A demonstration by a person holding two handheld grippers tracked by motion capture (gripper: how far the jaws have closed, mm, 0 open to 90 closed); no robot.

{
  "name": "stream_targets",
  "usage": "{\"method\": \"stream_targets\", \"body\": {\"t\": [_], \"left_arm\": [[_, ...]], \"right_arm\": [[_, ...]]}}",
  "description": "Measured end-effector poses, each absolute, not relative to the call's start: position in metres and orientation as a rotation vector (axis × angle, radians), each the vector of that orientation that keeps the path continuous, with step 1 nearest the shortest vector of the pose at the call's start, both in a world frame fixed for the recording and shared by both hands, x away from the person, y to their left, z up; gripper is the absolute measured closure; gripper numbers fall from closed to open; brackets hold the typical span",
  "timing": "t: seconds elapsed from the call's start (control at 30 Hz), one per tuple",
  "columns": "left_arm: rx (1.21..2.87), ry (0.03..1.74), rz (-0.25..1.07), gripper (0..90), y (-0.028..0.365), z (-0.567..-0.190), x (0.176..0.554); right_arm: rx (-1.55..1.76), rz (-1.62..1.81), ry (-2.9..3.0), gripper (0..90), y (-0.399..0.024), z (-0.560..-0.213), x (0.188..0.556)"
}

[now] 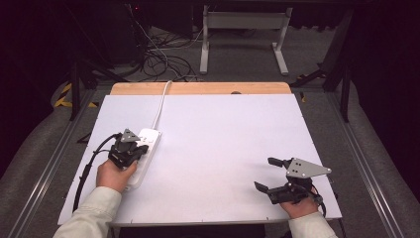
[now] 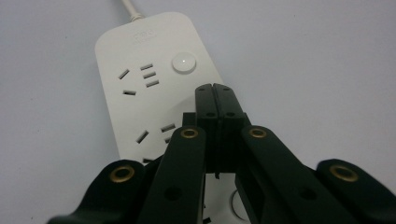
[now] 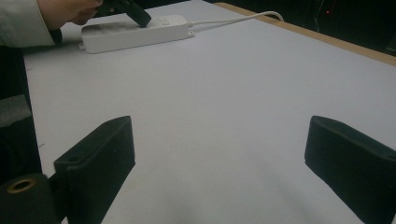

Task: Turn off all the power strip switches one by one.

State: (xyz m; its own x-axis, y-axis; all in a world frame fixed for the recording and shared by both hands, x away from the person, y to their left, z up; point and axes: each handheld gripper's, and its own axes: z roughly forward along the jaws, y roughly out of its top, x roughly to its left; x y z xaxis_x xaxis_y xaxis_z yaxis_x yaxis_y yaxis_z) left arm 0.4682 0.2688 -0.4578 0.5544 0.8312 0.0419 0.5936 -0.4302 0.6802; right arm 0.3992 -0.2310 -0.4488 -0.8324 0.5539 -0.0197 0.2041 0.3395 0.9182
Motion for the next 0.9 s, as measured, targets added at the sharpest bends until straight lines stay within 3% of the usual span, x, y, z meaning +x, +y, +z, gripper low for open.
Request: {"method": "stream_targets", "body": {"t": [0.9], "left_arm": [[2.168,1.151,0.517,90.0,0.2709,-0.451,0.4644]], "right_arm": [[0.672,1.492,2.278,9.1,-0.2315,-0.4486,0.3986]]}}
